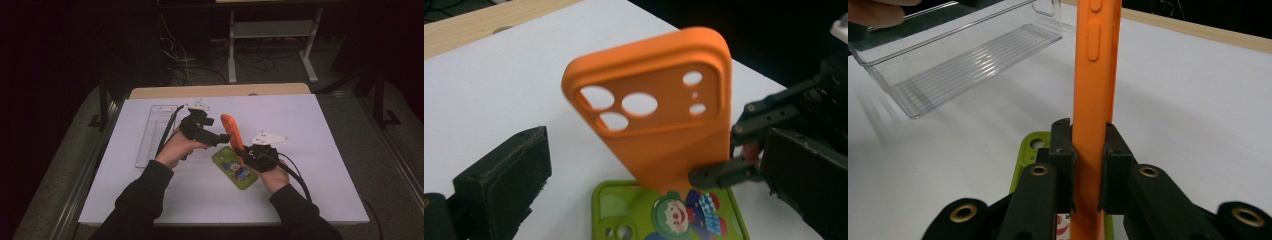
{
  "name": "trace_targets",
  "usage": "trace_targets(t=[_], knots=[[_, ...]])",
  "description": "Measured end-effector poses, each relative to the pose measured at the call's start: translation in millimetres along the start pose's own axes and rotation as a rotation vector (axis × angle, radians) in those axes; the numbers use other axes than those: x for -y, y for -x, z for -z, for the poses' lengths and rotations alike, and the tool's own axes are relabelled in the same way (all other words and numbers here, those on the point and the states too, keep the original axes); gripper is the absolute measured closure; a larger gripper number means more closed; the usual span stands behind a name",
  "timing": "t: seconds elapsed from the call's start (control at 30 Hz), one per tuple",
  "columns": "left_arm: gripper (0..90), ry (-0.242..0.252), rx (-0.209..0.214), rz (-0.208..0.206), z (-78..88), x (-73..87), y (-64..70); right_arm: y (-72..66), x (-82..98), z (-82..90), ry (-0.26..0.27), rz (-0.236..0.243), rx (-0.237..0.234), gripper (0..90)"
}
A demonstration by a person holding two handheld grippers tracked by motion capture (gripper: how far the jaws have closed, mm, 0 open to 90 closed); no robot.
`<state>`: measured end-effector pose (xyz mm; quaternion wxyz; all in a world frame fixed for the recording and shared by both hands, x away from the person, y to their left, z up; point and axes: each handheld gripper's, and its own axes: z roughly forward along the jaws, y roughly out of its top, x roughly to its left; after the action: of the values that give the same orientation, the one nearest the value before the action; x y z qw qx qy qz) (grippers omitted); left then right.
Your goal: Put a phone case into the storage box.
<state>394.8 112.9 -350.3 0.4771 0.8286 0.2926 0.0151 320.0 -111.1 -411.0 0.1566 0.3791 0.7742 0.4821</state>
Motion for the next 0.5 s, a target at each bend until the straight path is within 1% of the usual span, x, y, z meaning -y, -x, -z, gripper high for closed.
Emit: trace_targets(t=[0.07,0.2,0.3,0.33,0.37,0.43,0.5], knots=[[0.0,-0.003,0.002,0.002,-2.7,-0.4,-0.8,-0.7,-0.1,-0.3,0.005,0.004,-0.003,78.1],[0.0,0.017,0.005,0.012,-7.2,-0.4,-1.6,-2.7,-0.5,-0.5,0.01,0.005,-0.013,78.0],[0.0,0.018,0.011,0.006,-11.0,0.4,-2.9,-3.7,-1.2,-0.2,0.018,0.004,-0.02,78.1],[0.0,0.021,0.01,0.009,-11.9,0.7,-3.0,-3.7,-1.2,-0.2,0.018,0.004,-0.02,78.1],[0.0,0.035,0.01,0.025,-13.7,1.0,-2.5,-4.1,-1.3,-0.1,0.019,0.003,-0.023,78.1],[0.0,0.044,0.021,0.028,-15.0,1.0,-3.1,-5.9,-1.9,-0.3,0.021,0.008,-0.027,78.1],[0.0,0.054,0.024,0.028,-16.1,0.8,-3.0,-6.5,-2.0,-0.5,0.022,0.01,-0.031,78.1]])
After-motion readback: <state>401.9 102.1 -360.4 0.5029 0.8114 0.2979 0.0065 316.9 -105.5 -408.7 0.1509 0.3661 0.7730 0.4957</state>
